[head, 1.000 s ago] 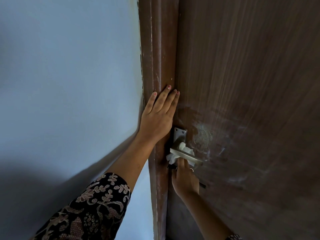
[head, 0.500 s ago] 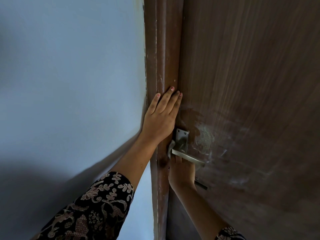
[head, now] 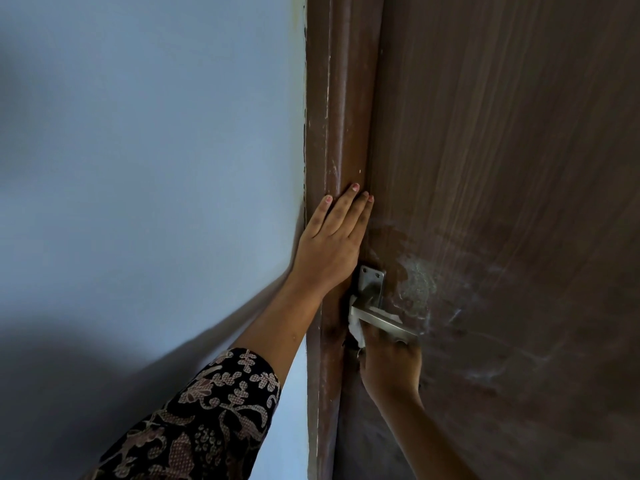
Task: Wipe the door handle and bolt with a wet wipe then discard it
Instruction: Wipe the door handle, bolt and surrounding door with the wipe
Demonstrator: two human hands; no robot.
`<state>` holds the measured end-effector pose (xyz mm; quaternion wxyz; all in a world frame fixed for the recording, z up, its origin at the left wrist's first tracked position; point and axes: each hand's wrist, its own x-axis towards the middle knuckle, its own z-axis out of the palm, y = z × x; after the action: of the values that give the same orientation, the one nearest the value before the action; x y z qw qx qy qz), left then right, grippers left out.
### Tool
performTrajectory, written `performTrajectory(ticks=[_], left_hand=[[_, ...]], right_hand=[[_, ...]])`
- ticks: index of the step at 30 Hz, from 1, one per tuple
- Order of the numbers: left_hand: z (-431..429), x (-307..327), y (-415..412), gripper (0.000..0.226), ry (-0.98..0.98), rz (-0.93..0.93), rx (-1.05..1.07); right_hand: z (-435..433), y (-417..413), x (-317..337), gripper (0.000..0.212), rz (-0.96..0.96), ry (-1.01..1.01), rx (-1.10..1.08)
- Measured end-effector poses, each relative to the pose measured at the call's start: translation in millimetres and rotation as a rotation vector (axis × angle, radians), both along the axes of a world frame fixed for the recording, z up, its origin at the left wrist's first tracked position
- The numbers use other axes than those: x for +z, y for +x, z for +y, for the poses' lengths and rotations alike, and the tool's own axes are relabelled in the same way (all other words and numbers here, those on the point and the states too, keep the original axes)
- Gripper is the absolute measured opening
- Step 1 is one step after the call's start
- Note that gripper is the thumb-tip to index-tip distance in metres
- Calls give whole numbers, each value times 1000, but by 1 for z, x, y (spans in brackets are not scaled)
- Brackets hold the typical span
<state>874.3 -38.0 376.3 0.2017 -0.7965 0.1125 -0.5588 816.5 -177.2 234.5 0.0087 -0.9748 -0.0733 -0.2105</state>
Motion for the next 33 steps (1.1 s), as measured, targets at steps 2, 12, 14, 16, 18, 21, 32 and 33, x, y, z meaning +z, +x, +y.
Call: performTrajectory(ticks=[2, 12, 14, 16, 18, 21, 32, 33], left_hand=[[0, -2, 1, 48, -6, -1, -1], [-2, -3, 2, 48, -24, 16, -7], [-2, -2, 2, 48, -24, 24, -9], [-2, -1, 2, 48, -22, 26, -10], [-3, -2, 2, 49, -23, 23, -13], [-4, -2, 3, 48, -36, 13, -15], [-5, 0, 1, 49, -27, 17, -1], [-4, 0, 0, 49, -19, 19, 5]], right_hand=[[-6, 1, -2, 53, -27, 29, 30], [-10, -1, -12, 76, -12, -9, 30], [-10, -3, -14, 73, -4, 16, 21], [-8, -8, -15, 64, 21, 87, -15], [-5, -19, -14, 54, 28, 168, -19], [4, -44, -10, 41, -34, 242, 139], [6, 6, 75, 41, -242, -38, 97], [9, 8, 72, 37, -237, -88, 120]])
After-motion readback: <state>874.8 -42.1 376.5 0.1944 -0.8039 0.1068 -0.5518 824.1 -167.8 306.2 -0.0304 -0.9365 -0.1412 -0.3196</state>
